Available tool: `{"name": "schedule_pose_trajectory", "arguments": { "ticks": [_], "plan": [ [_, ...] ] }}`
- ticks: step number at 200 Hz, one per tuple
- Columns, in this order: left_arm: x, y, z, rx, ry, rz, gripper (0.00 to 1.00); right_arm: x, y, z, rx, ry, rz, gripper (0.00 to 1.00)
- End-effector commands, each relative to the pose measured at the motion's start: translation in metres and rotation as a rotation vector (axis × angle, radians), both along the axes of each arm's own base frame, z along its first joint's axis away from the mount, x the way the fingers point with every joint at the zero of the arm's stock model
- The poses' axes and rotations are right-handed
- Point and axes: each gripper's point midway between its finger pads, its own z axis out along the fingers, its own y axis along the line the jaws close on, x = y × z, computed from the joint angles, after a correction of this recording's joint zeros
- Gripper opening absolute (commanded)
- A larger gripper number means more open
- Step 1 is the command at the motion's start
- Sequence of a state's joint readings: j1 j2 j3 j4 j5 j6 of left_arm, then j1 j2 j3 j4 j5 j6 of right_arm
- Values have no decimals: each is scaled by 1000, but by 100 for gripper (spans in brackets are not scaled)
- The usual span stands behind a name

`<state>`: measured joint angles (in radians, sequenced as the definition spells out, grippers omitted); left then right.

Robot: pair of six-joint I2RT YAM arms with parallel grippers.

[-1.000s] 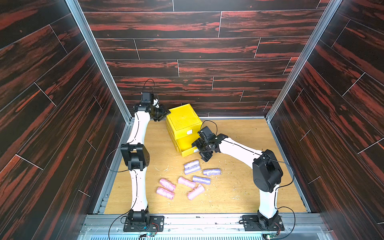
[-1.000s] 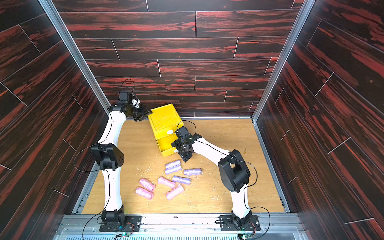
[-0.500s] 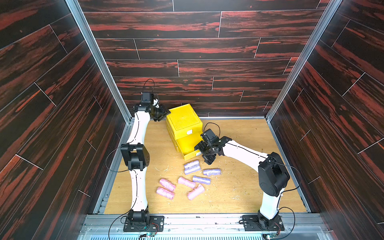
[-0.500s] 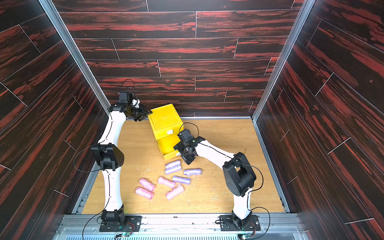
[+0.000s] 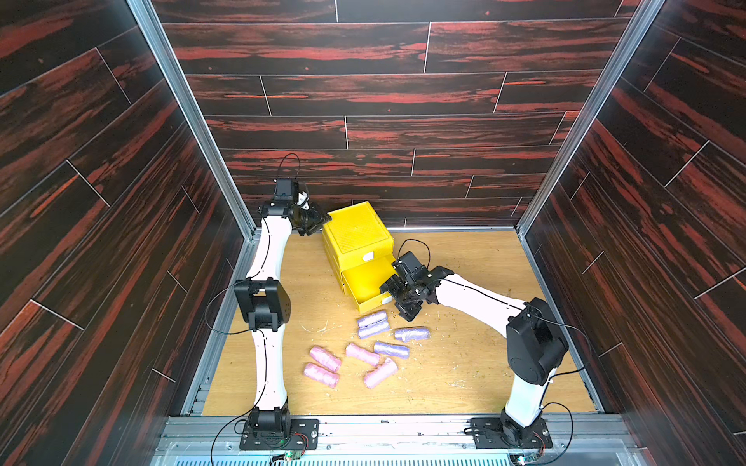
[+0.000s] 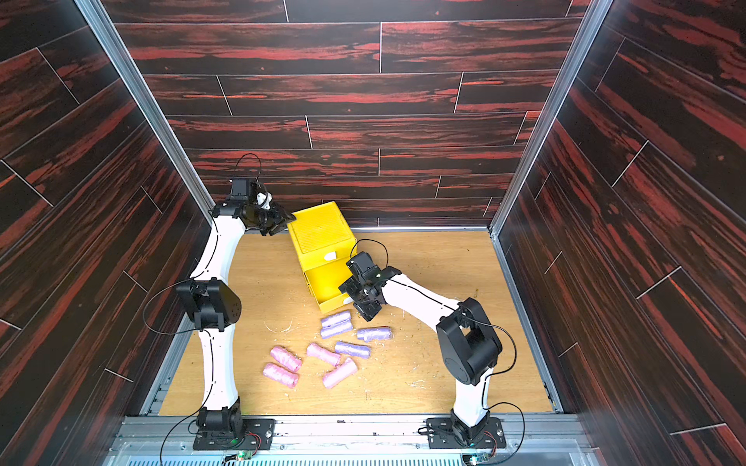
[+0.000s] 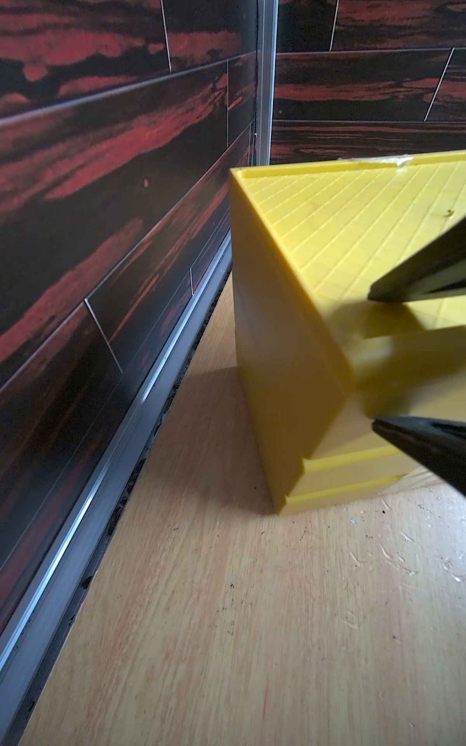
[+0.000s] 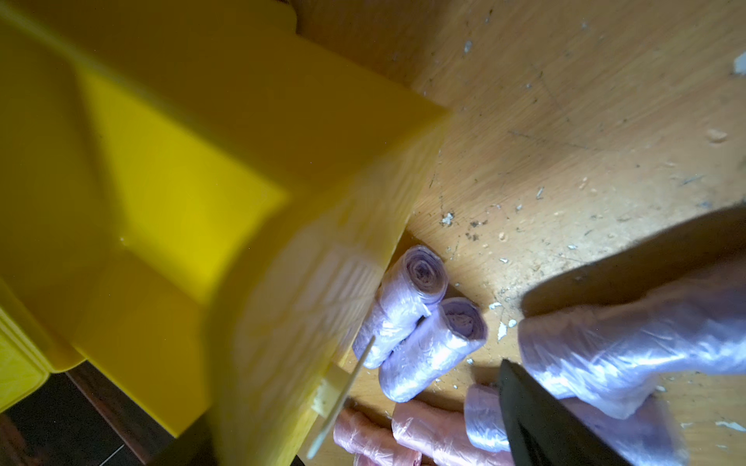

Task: Sort the rolls of trash bags by color and place them into the drawer
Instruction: Open the drawer in the storage box.

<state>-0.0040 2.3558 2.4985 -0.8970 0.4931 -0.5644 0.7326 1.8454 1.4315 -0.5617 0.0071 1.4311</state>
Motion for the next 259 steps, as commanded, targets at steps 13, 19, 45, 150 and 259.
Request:
{"name": "schedule_pose_trajectory", "arguments": {
  "ticks": [13, 19, 45, 150, 259],
  "plan": [
    [-33, -22, -72, 12, 254, -62, 49, -1, -5, 10, -9, -15, 0, 93],
    [-33, -22, -72, 12, 254, -62, 49, 0, -5, 12, -7, -21, 0, 93],
    [-33, -22, -72, 11, 253, -64, 49, 4, -4, 21, 0, -53, 7, 98],
    [-27, -26, -58, -18, 211, -78, 56, -16, -35, 79, 31, -240, 40, 98],
    [-16, -9, 106, -118, -278, -61, 79, -35, -109, 110, -122, -408, 63, 98]
  ]
}}
